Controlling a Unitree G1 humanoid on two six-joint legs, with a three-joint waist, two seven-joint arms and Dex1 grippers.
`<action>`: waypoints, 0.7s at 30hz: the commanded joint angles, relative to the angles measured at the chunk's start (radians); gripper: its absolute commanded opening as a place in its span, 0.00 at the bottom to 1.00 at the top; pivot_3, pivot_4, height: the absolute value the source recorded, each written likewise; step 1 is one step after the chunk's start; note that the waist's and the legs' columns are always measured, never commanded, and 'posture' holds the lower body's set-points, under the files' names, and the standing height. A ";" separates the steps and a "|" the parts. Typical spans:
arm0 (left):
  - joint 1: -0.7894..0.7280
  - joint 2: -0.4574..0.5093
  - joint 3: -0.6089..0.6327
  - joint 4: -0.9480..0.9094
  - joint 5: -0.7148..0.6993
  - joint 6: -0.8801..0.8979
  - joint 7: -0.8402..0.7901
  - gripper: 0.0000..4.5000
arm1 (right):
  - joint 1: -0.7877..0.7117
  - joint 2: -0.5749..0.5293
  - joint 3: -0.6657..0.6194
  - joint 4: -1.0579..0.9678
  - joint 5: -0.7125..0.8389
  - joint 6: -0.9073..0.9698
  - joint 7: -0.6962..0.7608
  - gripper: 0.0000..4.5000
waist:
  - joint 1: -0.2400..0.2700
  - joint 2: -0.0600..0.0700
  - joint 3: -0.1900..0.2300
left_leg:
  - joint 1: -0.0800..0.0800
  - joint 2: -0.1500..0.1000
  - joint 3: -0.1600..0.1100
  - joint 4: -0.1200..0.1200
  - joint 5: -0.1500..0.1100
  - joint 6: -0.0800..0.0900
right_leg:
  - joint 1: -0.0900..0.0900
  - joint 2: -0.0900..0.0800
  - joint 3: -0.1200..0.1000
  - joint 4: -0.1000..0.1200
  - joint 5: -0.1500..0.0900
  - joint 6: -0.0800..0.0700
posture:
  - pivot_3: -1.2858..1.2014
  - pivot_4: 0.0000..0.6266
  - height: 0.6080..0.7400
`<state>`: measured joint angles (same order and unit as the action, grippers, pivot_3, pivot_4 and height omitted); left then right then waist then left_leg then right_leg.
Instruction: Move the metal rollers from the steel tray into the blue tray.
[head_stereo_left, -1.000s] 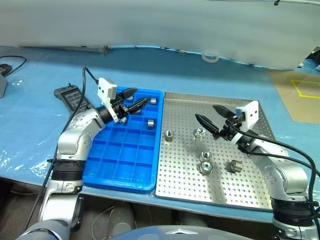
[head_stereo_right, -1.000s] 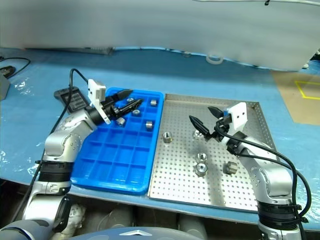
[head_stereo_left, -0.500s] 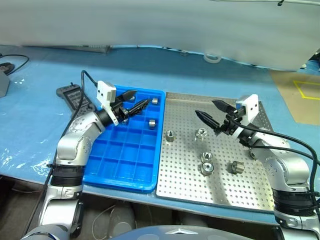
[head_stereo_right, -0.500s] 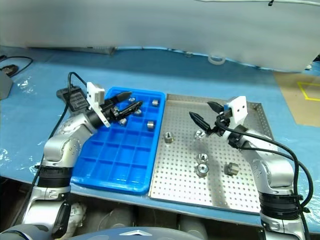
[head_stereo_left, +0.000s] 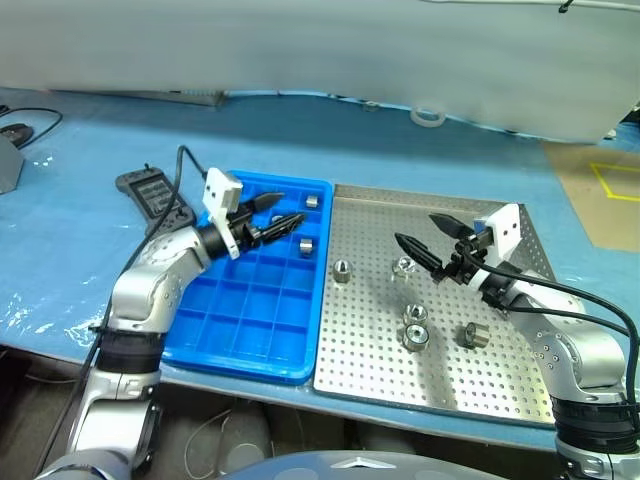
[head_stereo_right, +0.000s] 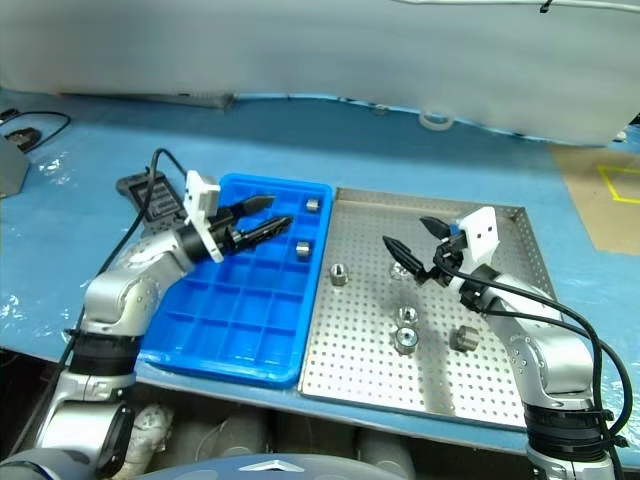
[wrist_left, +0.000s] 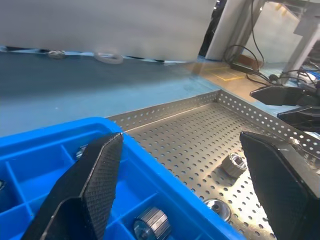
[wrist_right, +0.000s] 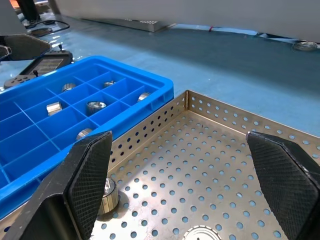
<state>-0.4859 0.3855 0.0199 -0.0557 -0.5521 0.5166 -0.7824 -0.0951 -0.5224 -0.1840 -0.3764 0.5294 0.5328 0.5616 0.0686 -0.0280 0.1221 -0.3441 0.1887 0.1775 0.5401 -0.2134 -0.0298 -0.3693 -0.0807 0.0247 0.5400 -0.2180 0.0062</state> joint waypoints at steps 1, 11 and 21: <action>-0.131 -0.015 -0.090 0.046 0.048 -0.007 -0.058 0.88 | -0.007 -0.001 -0.030 -0.024 -0.004 -0.026 -0.014 1.00 | 0.000 0.000 0.000 | 0.000 0.000 0.000 0.000 0.000 0.000 | 0.000 0.000 0.000 0.000 0.000 0.000 | 0.49 0.24 1.00; -0.268 -0.066 -0.155 0.208 0.127 -0.077 -0.137 0.88 | -0.052 0.004 0.127 0.042 -0.211 -0.136 -0.057 1.00 | -0.047 0.000 0.000 | 0.000 -0.001 0.000 0.000 0.000 0.002 | -0.001 0.004 0.001 0.001 0.002 0.000 | 0.46 0.24 1.00; -0.306 -0.157 -0.196 0.297 0.200 -0.141 -0.148 0.88 | -0.075 0.016 0.032 0.086 -0.171 -0.133 -0.045 1.00 | -0.029 0.002 0.001 | -0.001 -0.001 0.002 0.002 -0.001 0.006 | 0.002 0.000 0.001 -0.001 0.001 -0.002 | 0.46 0.24 1.00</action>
<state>-0.7548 0.2444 -0.1662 0.2506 -0.3638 0.4025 -0.9319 -0.1605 -0.5097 -0.1342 -0.2647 0.3546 0.4202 0.5264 0.0400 -0.0262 0.1232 -0.3458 0.1869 0.1798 0.5422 -0.2143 -0.0224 -0.3676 -0.0812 0.0260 0.5395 -0.2168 0.0035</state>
